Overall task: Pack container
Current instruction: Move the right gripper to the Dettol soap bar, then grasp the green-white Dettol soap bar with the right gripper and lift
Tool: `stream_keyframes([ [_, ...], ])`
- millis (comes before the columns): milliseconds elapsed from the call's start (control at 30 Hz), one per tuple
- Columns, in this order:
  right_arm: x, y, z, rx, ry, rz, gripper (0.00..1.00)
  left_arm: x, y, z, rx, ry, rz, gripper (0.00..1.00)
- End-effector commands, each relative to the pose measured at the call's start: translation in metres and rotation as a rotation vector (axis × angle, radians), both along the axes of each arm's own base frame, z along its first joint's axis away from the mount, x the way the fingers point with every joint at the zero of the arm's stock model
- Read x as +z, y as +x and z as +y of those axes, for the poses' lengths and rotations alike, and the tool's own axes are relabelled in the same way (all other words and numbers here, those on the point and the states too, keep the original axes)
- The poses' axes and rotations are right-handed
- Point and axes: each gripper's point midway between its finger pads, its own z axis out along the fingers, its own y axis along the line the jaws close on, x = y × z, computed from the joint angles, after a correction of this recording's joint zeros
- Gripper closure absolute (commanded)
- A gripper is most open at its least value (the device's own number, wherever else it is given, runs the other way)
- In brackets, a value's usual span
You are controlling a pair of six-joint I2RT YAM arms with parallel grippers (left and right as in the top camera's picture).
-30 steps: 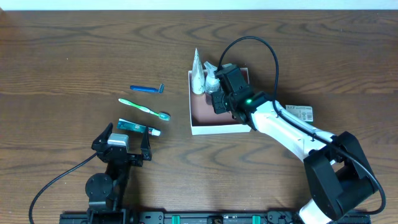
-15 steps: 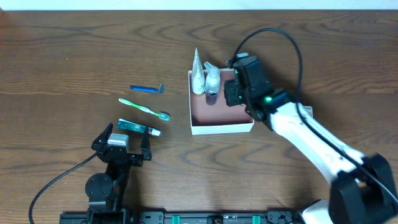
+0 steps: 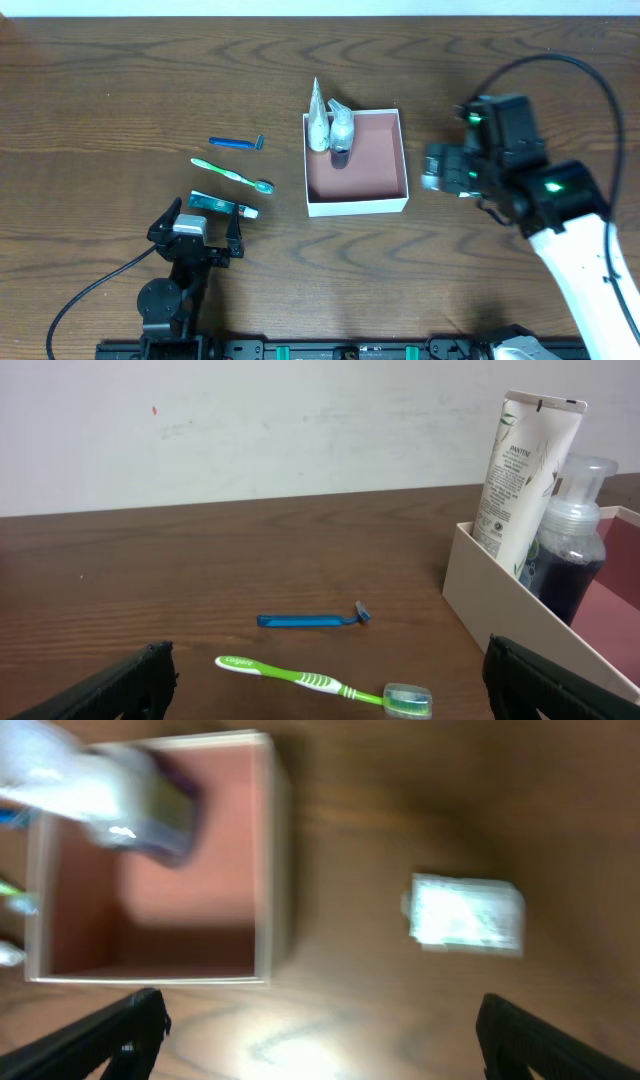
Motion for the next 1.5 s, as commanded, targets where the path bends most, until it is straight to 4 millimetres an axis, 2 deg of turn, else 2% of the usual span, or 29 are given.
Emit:
stream_keyframes([
  [0, -0.001, -0.006, -0.035, -0.149, -0.012, 0.040, 0.01, -0.016, -0.001, -0.001, -0.009, -0.003, 0.046, 0.02],
  [200, -0.024, -0.017, -0.081, -0.249, -0.062, 0.175, 0.01, -0.016, -0.001, -0.001, -0.009, -0.003, 0.046, 0.02],
  [333, -0.040, -0.017, -0.101, -0.281, -0.081, 0.253, 0.01, -0.016, -0.001, -0.001, -0.009, -0.003, 0.046, 0.02],
  [433, -0.053, -0.010, -0.109, -0.271, -0.096, 0.288, 0.01, -0.016, -0.001, -0.001, -0.009, -0.003, 0.046, 0.02],
  [700, -0.095, 0.016, -0.100, -0.112, -0.084, 0.368, 0.01, -0.016, -0.001, -0.001, -0.009, -0.003, 0.046, 0.02],
  [867, -0.124, 0.022, -0.099, -0.106, -0.079, 0.444, 0.01, -0.016, -0.001, -0.001, -0.009, -0.003, 0.046, 0.02],
  [1033, -0.150, 0.036, -0.080, 0.046, 0.001, 0.458, 0.01, -0.016, -0.001, -0.001, -0.009, -0.003, 0.045, 0.02],
  [1200, -0.174, 0.041, -0.079, 0.071, 0.008, 0.498, 0.01, -0.016, -0.001, -0.001, -0.009, -0.003, 0.046, 0.02],
  [1467, -0.195, 0.054, -0.082, 0.092, -0.011, 0.484, 0.01, -0.016, -0.001, -0.001, -0.009, -0.003, 0.046, 0.02],
])
